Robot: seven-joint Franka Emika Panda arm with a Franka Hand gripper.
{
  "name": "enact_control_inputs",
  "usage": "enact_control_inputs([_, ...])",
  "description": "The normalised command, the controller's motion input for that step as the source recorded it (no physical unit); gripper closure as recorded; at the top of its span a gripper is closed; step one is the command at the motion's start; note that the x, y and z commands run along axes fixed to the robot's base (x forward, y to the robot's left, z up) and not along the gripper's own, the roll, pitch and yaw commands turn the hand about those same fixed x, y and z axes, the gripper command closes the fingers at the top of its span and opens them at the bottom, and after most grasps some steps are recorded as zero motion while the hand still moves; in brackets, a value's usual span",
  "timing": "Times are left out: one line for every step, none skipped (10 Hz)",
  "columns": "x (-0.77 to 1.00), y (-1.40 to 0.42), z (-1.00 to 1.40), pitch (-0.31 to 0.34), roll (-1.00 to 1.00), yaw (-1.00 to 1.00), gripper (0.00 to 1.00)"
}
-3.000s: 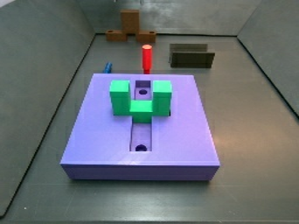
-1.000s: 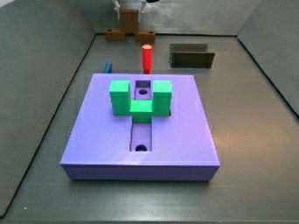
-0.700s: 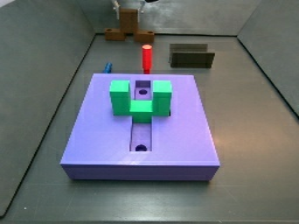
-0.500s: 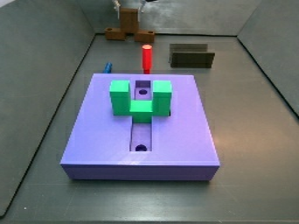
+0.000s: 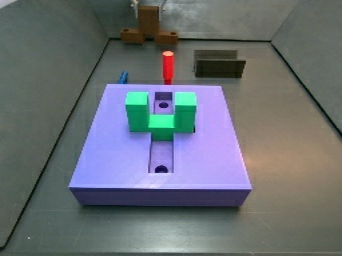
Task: Pick up the brown object. Move up. Move to above the board. Insert the brown object.
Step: Pick up the brown object, then move up, then move to above the board.
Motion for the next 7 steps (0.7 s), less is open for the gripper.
enact_control_inputs([0.00, 0.00, 0.00, 0.000, 0.00, 0.00, 1.00])
enact_control_inputs([0.00, 0.00, 0.83, 0.000, 0.00, 0.00, 1.00])
enact_control_inputs([0.05, 0.02, 0.83, -0.002, 0.01, -0.07, 1.00])
enact_control_inputs([0.01, 0.02, 0.54, 0.051, 0.04, -0.07, 1.00])
enact_control_inputs([0.03, 0.01, 0.24, 0.054, 0.06, -0.03, 1.00])
enact_control_inputs([0.00, 0.00, 1.40, 0.000, 0.00, 0.00, 1.00])
enact_control_inputs([-0.01, 0.00, 1.40, -0.002, -0.02, 0.00, 1.00])
